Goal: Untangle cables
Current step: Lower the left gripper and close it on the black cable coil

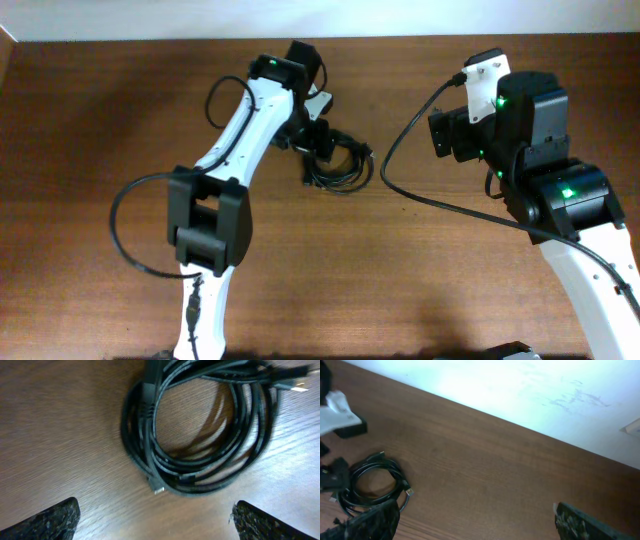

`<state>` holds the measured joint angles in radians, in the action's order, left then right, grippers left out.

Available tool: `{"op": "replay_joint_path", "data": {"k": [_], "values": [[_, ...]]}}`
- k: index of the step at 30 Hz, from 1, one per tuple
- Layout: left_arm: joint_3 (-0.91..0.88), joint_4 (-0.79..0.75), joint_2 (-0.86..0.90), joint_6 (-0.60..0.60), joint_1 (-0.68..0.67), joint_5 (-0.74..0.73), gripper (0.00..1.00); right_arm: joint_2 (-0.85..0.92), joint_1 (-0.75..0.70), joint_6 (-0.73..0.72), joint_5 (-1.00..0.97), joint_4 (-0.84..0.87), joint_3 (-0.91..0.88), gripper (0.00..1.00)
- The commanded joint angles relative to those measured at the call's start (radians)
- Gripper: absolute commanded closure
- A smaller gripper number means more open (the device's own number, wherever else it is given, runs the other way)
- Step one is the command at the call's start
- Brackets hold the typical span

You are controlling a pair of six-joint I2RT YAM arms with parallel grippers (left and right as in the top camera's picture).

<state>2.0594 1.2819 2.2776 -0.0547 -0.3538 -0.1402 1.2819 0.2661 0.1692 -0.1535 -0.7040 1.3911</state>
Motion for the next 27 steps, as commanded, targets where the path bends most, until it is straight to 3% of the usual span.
{"op": "replay_joint_path", "data": {"k": [1,6,27], "values": [[-0.004,-0.026,0.049,0.017,-0.003,0.011,0.01,-0.008,0.008,0.007,-0.016,-0.004,0.019,0.02],[-0.004,-0.031,0.063,0.017,0.0,0.082,0.01,-0.008,0.008,0.007,-0.016,-0.014,0.019,0.02],[-0.112,-0.123,0.064,0.051,-0.014,0.023,0.06,-0.008,0.008,0.007,-0.016,-0.024,0.019,0.02]]}}
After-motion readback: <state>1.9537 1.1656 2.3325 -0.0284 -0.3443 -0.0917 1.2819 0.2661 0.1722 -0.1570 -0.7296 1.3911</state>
